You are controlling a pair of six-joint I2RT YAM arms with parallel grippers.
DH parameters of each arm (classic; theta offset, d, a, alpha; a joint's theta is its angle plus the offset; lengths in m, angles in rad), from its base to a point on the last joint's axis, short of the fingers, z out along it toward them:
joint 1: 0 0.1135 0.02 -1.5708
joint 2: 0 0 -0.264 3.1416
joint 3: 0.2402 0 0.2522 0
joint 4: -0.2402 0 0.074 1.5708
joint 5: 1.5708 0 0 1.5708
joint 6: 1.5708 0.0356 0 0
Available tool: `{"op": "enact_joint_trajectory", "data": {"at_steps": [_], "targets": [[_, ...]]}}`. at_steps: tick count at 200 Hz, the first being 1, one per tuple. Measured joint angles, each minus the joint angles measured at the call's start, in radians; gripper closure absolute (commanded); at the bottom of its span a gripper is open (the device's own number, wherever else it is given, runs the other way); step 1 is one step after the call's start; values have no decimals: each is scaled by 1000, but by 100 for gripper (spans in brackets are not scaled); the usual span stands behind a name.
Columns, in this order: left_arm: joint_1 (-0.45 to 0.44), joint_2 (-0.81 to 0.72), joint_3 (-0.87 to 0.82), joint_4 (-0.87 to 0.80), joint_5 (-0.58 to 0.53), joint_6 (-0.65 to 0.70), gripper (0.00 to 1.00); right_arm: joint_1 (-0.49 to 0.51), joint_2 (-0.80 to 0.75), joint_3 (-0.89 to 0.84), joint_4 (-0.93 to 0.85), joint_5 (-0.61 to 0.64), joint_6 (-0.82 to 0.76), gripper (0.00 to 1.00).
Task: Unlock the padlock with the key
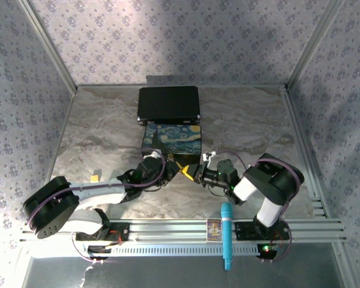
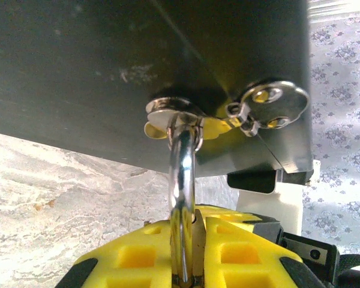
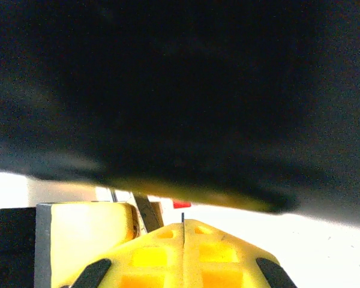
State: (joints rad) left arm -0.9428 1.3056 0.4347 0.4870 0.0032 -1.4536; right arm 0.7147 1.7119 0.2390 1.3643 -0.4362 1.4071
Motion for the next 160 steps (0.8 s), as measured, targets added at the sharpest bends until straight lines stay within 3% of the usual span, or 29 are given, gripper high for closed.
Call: {"op": "enact_joint_trajectory", "data": {"at_steps": [160], "targets": [[-9,-2,0,-9,0,-3,100,-35,-57,-12,-43,-24,-19,100]]}}
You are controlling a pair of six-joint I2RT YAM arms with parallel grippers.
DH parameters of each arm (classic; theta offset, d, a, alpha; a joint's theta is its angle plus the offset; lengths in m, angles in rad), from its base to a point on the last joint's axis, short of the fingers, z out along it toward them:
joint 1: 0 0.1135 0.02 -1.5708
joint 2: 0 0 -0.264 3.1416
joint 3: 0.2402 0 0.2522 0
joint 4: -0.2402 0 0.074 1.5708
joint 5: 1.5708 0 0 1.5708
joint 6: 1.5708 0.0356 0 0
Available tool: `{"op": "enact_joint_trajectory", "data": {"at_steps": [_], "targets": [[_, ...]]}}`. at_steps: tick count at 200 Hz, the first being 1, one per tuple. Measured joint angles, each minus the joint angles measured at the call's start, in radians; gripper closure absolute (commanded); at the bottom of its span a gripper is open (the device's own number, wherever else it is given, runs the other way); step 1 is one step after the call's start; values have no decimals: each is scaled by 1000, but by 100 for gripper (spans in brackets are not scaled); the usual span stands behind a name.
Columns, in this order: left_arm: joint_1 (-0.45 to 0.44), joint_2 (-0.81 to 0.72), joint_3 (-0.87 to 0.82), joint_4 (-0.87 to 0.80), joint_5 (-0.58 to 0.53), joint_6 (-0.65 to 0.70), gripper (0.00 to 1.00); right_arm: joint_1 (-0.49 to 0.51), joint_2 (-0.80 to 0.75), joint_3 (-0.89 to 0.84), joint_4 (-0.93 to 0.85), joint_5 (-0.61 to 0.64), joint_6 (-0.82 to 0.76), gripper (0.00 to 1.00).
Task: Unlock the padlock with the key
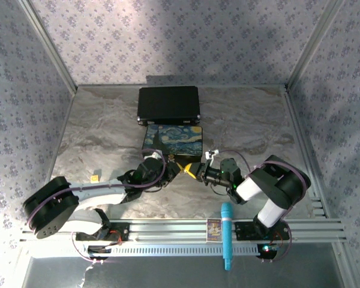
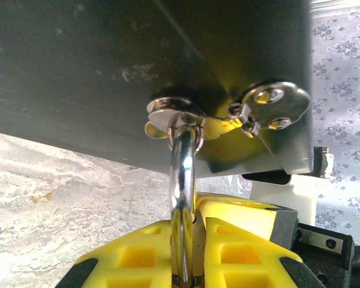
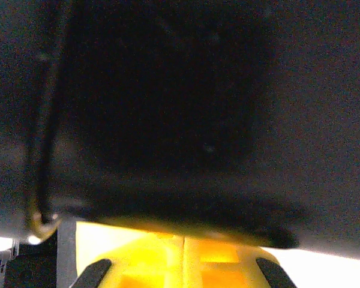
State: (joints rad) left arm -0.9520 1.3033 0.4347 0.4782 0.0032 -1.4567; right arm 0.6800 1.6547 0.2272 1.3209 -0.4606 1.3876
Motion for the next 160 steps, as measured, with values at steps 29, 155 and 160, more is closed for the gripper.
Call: {"op": "enact_joint_trajectory", "data": {"at_steps": [29,155,160], "targets": [[0,0,0,-7,0,0,100,0,0,0,-1,-3,0,100],[-9,31,0,-154,-66,52,100,16,-253,-43,-346,19,-176,100],[-12,37,0,-162,-71,58,100,18,-271,-41,-378,22,-188,100]]}}
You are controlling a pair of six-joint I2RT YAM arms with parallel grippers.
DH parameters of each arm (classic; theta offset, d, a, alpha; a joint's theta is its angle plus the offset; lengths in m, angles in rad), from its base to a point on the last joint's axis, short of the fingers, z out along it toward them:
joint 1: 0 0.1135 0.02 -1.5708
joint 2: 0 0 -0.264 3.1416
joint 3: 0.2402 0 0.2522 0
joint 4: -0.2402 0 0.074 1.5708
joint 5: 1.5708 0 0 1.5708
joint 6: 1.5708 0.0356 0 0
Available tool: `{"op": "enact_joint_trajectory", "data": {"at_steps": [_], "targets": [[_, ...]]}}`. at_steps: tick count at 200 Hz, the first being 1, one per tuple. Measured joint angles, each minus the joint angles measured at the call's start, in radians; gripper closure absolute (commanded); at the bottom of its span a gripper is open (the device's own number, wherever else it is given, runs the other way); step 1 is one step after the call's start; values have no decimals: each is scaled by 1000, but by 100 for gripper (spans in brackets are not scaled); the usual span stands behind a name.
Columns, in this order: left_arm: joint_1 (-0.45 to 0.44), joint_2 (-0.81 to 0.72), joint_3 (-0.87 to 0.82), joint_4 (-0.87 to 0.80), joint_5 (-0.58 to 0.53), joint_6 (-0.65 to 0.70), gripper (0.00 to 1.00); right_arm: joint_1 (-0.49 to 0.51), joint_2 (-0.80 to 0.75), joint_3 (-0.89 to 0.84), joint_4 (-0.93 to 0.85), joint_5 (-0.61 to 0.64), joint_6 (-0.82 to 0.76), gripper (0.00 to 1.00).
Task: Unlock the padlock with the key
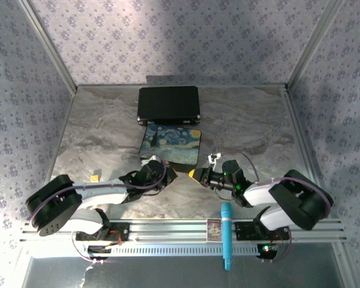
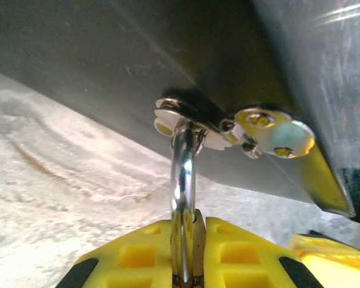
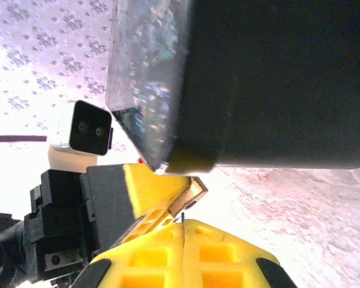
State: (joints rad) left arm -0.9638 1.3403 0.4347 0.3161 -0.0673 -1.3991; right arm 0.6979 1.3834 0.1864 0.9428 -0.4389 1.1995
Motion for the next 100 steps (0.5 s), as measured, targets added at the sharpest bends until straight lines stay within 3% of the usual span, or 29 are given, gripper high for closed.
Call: {"op": "enact_joint_trajectory", "data": {"at_steps": [46,57,79,100], "targets": [[-27,14,8,-60,-36,49,93,33,-164,56,-308,55,-130,100],[-27,13,8,-63,-39,53,86,34,-186,64,-349,63,-149,100],[-27,-27,0,-99,-59,55,59,36,-196,67,-398,70,-174,100],[-27,-124,-23,-175,-94,66,51,53,-196,70,-425,69,-200,100]]}}
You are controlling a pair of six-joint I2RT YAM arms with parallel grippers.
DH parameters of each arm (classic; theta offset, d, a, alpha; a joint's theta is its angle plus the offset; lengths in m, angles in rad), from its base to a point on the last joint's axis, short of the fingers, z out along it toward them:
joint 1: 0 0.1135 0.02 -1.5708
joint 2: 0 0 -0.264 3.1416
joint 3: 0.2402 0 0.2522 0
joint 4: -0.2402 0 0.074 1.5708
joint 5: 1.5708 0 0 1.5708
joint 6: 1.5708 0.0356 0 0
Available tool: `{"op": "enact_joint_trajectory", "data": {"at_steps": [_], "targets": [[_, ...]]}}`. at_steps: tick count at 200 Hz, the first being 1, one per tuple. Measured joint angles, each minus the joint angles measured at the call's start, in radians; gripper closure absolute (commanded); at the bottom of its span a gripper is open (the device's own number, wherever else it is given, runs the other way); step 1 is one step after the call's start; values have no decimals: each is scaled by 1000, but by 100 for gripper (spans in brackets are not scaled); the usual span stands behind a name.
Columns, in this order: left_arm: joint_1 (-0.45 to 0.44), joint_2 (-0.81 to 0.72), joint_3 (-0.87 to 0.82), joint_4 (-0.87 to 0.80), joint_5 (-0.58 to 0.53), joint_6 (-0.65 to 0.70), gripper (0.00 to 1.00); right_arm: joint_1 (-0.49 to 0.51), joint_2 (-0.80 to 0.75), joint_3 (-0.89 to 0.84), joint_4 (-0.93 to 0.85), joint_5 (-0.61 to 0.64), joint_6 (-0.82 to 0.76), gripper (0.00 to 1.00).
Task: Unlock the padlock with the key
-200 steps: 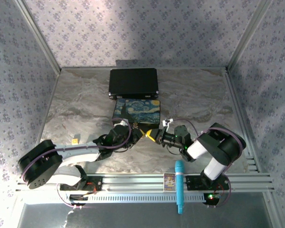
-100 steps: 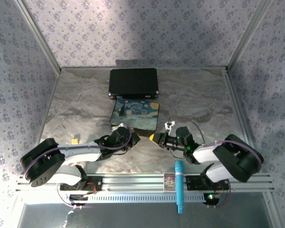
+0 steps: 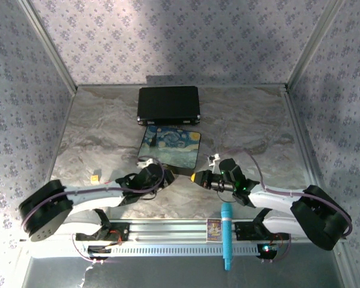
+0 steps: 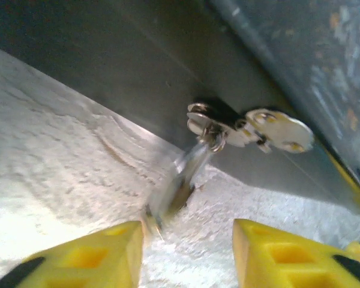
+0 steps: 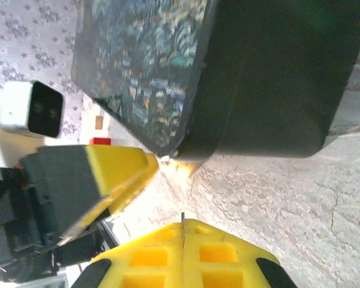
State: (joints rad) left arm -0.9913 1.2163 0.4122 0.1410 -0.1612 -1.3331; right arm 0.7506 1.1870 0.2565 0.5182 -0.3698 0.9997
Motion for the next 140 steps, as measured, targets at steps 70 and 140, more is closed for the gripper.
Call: {"op": "enact_joint_trajectory", "data": {"at_steps": [70,140], "targets": [[0,-366,-106,49,-44,16,51,81,44,111,63,-1,-19,100],[-13,-296,-124,297,32,-37,56,87,65,111,189,1,58,100]]}}
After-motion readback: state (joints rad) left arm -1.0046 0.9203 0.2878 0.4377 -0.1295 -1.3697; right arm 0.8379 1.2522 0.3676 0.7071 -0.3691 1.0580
